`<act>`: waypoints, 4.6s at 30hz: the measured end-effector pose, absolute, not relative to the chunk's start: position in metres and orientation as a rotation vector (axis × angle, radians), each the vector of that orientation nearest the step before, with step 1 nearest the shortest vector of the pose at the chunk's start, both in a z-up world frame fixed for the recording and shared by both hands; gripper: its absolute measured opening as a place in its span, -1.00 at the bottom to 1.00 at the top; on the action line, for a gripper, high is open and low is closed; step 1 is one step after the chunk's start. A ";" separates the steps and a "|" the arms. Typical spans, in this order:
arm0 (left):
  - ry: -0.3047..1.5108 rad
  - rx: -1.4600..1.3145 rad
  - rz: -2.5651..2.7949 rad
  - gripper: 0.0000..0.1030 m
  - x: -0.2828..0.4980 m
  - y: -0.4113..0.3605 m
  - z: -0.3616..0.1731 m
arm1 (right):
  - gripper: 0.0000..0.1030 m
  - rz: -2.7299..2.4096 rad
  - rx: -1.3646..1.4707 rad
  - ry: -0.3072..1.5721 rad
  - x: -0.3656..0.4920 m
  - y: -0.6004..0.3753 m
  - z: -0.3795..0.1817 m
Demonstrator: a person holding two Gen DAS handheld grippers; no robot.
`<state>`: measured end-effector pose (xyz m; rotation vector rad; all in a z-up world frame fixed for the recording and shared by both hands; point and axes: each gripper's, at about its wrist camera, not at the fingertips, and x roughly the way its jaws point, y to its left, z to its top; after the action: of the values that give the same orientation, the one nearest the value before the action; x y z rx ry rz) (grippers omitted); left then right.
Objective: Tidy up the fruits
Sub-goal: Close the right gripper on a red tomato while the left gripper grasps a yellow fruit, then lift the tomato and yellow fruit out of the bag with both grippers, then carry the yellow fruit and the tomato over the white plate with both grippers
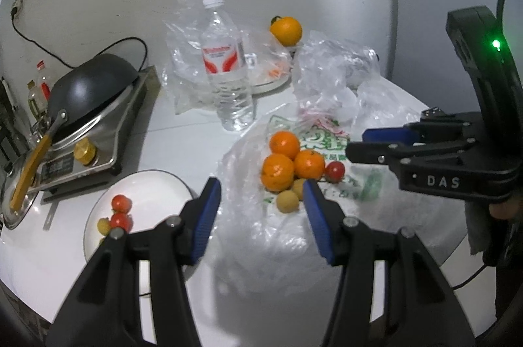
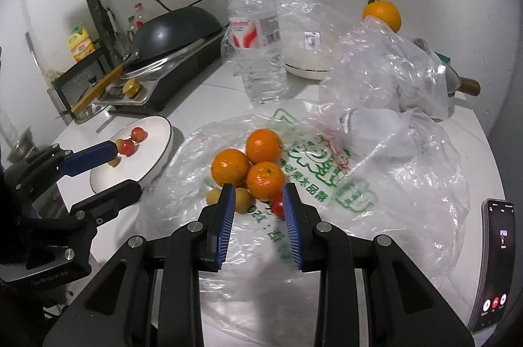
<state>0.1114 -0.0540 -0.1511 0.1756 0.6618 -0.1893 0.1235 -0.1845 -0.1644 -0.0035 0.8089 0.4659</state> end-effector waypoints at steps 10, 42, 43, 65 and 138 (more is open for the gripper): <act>0.710 0.184 -0.195 0.04 0.129 -0.067 -0.169 | -0.38 0.477 -0.002 0.850 0.139 -0.195 -0.182; 0.835 0.280 -0.269 -0.19 0.165 -0.090 -0.221 | -0.38 0.528 -0.038 0.950 0.166 -0.185 -0.219; 0.836 0.282 -0.272 -0.20 0.165 -0.090 -0.222 | -0.38 0.530 -0.038 0.952 0.166 -0.184 -0.219; 0.845 0.285 -0.274 -0.52 0.172 -0.087 -0.229 | -0.39 0.537 -0.057 0.960 0.167 -0.180 -0.224; 0.680 0.189 -0.267 -0.53 0.099 -0.018 -0.171 | -0.39 0.535 -0.192 0.849 0.107 -0.107 -0.164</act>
<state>0.0985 -0.0178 -0.1712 0.1889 0.6797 -0.2673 0.1073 -0.1074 -0.1636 -0.1924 0.8494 0.5348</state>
